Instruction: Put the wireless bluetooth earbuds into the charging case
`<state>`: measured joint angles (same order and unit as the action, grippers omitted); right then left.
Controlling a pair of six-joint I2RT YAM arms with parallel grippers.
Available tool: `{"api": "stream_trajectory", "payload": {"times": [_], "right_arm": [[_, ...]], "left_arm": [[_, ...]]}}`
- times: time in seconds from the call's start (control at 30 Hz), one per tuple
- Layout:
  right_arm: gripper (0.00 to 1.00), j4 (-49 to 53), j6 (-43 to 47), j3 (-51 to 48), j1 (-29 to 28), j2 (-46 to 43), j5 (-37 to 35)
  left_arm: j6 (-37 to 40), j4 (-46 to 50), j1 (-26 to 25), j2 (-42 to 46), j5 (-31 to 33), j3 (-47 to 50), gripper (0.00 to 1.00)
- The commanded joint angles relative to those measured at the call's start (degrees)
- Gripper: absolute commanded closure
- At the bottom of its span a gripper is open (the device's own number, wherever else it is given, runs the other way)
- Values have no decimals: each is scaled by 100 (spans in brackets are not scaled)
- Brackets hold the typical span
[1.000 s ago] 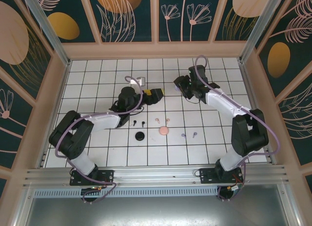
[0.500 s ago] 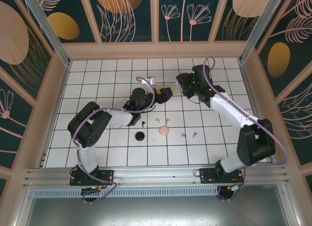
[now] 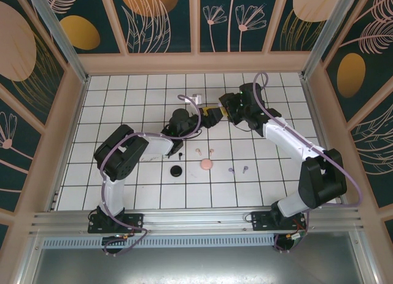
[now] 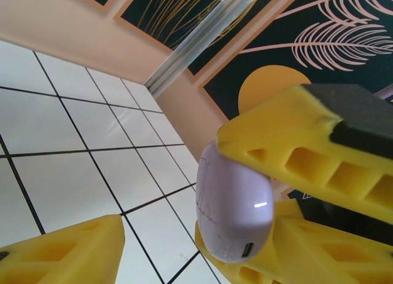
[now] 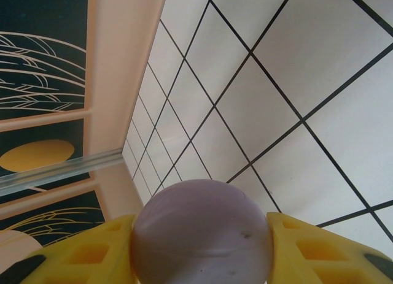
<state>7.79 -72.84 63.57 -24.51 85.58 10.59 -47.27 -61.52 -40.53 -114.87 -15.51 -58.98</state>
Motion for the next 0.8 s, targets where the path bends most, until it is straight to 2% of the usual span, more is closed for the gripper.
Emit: {"api": "stream_trajectory", "payload": {"times": [0.0,0.27,0.6,0.7,0.77], "right_arm": [[62,-197,-85,-12,-62,10,66],[62,-173,-73,-72,-80,-23,50],[62,-155,-46,-99,-98,-76,48],[62,-149,-44,-109,-106,-102,35],[62,-138,-46,-116,-106,-120,31]], "left_arm": [[-64,-252,-50,-116,-95,-201,36],[-29,-214,-51,-167,-66,-323,41],[57,-148,-50,-218,-23,-447,57],[59,-156,-50,-231,-5,-473,57],[59,-143,-51,-240,21,-491,51]]}}
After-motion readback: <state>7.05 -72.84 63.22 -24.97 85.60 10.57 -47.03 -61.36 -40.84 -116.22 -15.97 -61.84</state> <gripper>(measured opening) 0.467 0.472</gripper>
